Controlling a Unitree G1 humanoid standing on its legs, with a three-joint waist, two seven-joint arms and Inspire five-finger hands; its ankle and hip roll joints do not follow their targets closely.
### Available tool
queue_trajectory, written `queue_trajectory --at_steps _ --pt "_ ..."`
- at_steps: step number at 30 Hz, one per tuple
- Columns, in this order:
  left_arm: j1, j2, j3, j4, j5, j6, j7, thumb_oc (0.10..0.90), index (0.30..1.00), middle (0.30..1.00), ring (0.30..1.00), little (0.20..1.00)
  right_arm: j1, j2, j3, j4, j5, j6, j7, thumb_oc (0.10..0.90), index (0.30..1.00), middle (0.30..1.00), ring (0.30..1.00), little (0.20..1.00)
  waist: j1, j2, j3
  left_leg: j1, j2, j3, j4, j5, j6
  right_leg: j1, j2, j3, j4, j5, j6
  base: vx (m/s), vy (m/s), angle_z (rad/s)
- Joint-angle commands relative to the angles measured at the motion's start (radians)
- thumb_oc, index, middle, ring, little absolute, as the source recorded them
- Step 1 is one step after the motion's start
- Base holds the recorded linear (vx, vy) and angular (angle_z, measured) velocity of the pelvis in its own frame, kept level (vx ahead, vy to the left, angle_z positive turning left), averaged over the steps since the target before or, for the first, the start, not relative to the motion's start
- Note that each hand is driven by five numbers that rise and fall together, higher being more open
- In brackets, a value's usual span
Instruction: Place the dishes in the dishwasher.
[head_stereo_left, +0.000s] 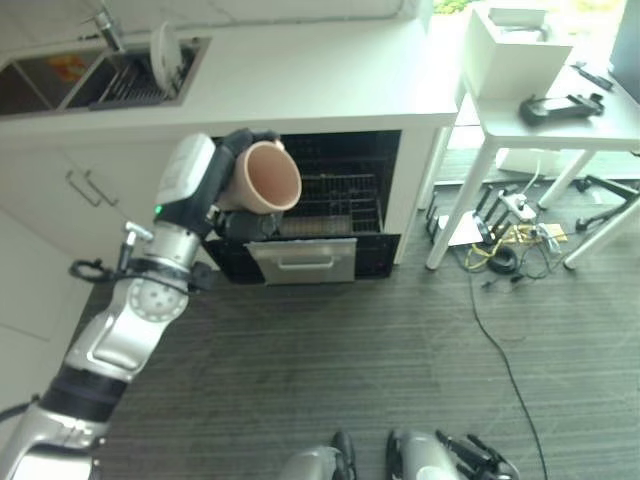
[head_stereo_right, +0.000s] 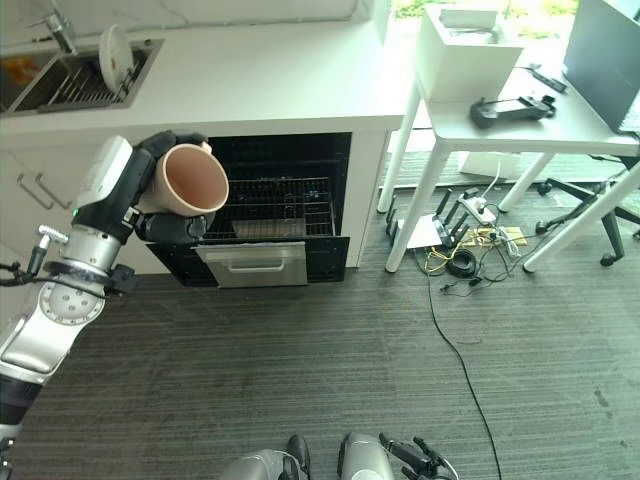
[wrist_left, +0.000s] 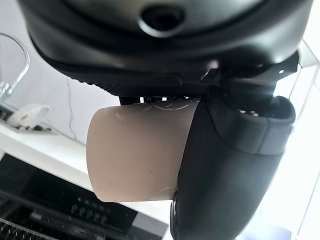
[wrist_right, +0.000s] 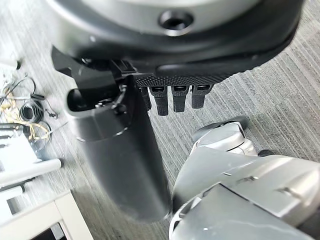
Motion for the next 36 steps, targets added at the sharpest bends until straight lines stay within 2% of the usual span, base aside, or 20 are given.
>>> queue_trajectory --at_steps 1,3,5,6,11,13,14,15,17,18,20,22,24,25,28,36 --pt "-0.139 0.055 0.056 -0.063 -0.009 -0.004 0.054 0.4 0.3 0.3 0.3 0.3 0.025 -0.046 0.002 0.015 -0.015 -0.013 -0.008 0.8 0.9 0.9 0.9 0.9 -0.046 -0.024 -0.039 0.039 0.037 -0.014 0.018 -0.054 -0.106 0.009 -0.033 0.095 -0.054 0.092 0.104 0.18 -0.225 0.55" --pt "-0.169 0.087 0.038 -0.046 -0.043 0.006 0.068 0.4 0.3 0.3 0.3 0.3 0.024 -0.045 0.002 0.007 -0.031 -0.001 -0.01 0.8 0.9 0.9 0.9 0.9 -0.063 -0.039 -0.044 0.046 0.019 -0.05 0.018 -0.086 -0.106 -0.072 -0.044 0.188 -0.054 0.144 0.139 0.28 -0.329 0.42" --pt "-0.195 0.127 0.024 -0.026 -0.082 0.001 0.077 0.4 0.3 0.3 0.3 0.3 0.026 -0.035 0.003 0.003 -0.035 0.014 -0.025 0.8 0.9 0.9 0.9 0.9 -0.081 -0.043 -0.038 0.062 0.027 -0.078 0.018 -0.108 -0.108 -0.124 -0.04 0.241 -0.054 0.182 0.158 0.31 -0.421 0.38" --pt "-0.199 0.134 0.022 -0.021 -0.088 -0.002 0.078 0.4 0.3 0.3 0.3 0.3 0.028 -0.032 0.002 0.002 -0.036 0.017 -0.027 0.8 0.9 0.9 0.9 0.9 -0.083 -0.042 -0.037 0.063 0.032 -0.08 0.018 -0.11 -0.11 -0.123 -0.037 0.241 -0.054 0.181 0.157 0.3 -0.453 0.81" --pt "-0.148 0.124 0.05 -0.022 -0.089 -0.022 0.08 0.4 0.3 0.3 0.3 0.3 0.043 -0.053 -0.002 0.028 -0.065 0.042 -0.024 0.8 0.9 0.9 0.9 0.9 -0.074 -0.038 -0.05 0.076 0.114 -0.088 0.018 -0.074 -0.158 -0.055 -0.012 0.171 -0.054 0.114 0.108 0.23 -0.34 0.75" --pt "-0.123 0.123 0.076 -0.043 -0.099 -0.02 0.076 0.4 0.3 0.3 0.3 0.3 0.052 -0.081 -0.003 0.023 -0.06 0.035 -0.022 0.8 0.9 0.9 0.9 0.9 -0.069 -0.039 -0.05 0.079 0.145 -0.066 0.018 -0.022 -0.175 -0.021 -0.016 0.141 -0.054 0.083 0.079 0.23 -0.287 0.46" --pt "-0.121 0.125 0.081 -0.048 -0.104 -0.017 0.073 0.4 0.3 0.3 0.3 0.3 0.054 -0.092 -0.005 0.021 -0.047 0.037 -0.015 0.8 0.9 0.9 0.9 0.9 -0.069 -0.041 -0.048 0.077 0.15 -0.056 0.018 0.002 -0.179 -0.012 -0.017 0.134 -0.054 0.076 0.072 0.15 -0.233 0.32" --pt "-0.121 0.127 0.085 -0.048 -0.111 -0.026 0.069 0.4 0.3 0.3 0.3 0.3 0.059 -0.103 -0.009 0.018 -0.034 0.04 -0.005 0.8 0.9 0.9 0.9 0.9 -0.067 -0.045 -0.044 0.076 0.157 -0.038 0.018 0.056 -0.185 -0.003 -0.022 0.127 -0.054 0.068 0.061 0.13 -0.232 0.3" --pt "-0.113 0.131 0.103 -0.04 -0.121 -0.047 0.049 0.4 0.3 0.3 0.3 0.3 0.067 -0.114 -0.013 0.012 -0.042 0.038 0.008 0.8 0.9 0.9 0.9 0.9 -0.061 -0.057 -0.035 0.07 0.144 -0.017 0.028 0.12 -0.189 0.014 -0.032 0.12 -0.054 0.056 0.043 0.14 -0.222 0.39" --pt "-0.103 0.132 0.117 -0.039 -0.127 -0.06 0.036 0.4 0.3 0.3 0.3 0.3 0.069 -0.121 -0.013 0.012 -0.038 0.042 0.013 0.8 0.9 0.9 0.9 0.9 -0.06 -0.058 -0.029 0.05 0.139 -0.003 0.065 0.124 -0.189 0.026 -0.032 0.112 -0.054 0.048 0.034 0.13 -0.145 0.49" --pt "-0.089 0.128 0.128 -0.032 -0.133 -0.082 0.025 0.4 0.3 0.3 0.3 0.3 0.074 -0.126 -0.017 0.021 -0.023 0.041 0.017 0.8 0.9 0.9 0.9 0.9 -0.062 -0.048 -0.027 0.04 0.145 0.028 0.048 0.132 -0.191 0.038 -0.029 0.094 -0.054 0.037 0.026 0.14 0.006 0.45" --pt "-0.056 0.121 0.138 -0.029 -0.137 -0.101 0.036 0.4 0.3 0.3 0.3 0.3 0.075 -0.132 -0.008 0.016 -0.039 0.047 0.017 0.8 0.9 0.9 0.9 0.9 -0.056 0.001 -0.019 -0.032 0.137 -0.004 0.018 0.083 -0.201 0.049 0.005 0.092 -0.054 0.023 0.034 0.19 0.238 0.79" --pt "-0.043 0.119 0.144 -0.045 -0.137 -0.099 0.036 0.4 0.3 0.3 0.3 0.3 0.074 -0.138 0.0 0.012 -0.031 0.053 0.015 0.8 0.9 0.9 0.9 0.9 -0.042 0.015 -0.011 -0.092 0.139 -0.027 0.018 0.118 -0.224 0.062 0.02 0.098 -0.054 0.008 0.034 0.17 0.166 0.46" --pt "-0.031 0.111 0.153 -0.06 -0.127 -0.102 0.025 0.4 0.3 0.3 0.3 0.3 0.076 -0.137 0.001 0.009 -0.021 0.057 0.014 0.8 0.9 0.9 0.9 0.9 -0.034 0.013 -0.008 -0.112 0.146 -0.026 0.018 0.133 -0.228 0.072 0.012 0.097 -0.054 -0.002 0.036 0.13 0.102 -0.28" --pt "0.001 0.094 0.166 -0.095 -0.095 -0.088 0.008 0.4 0.3 0.3 0.3 0.3 0.088 -0.109 0.009 -0.011 0.004 0.077 -0.012 0.8 0.9 0.9 0.9 0.9 -0.041 0.022 -0.025 -0.079 0.158 -0.006 0.018 0.08 -0.223 0.046 -0.026 0.06 -0.054 0.015 0.064 0.14 0.122 -0.6" --pt "-0.013 0.117 0.151 -0.105 -0.11 -0.082 0.021 0.4 0.3 0.3 0.3 0.3 0.118 -0.075 0.04 -0.019 -0.049 0.056 -0.013 0.8 0.9 0.9 0.9 0.9 -0.071 0.025 -0.025 -0.06 0.165 0.035 0.018 0.035 -0.213 0.0 -0.04 0.051 -0.054 0.034 0.081 0.02 0.012 0.03"
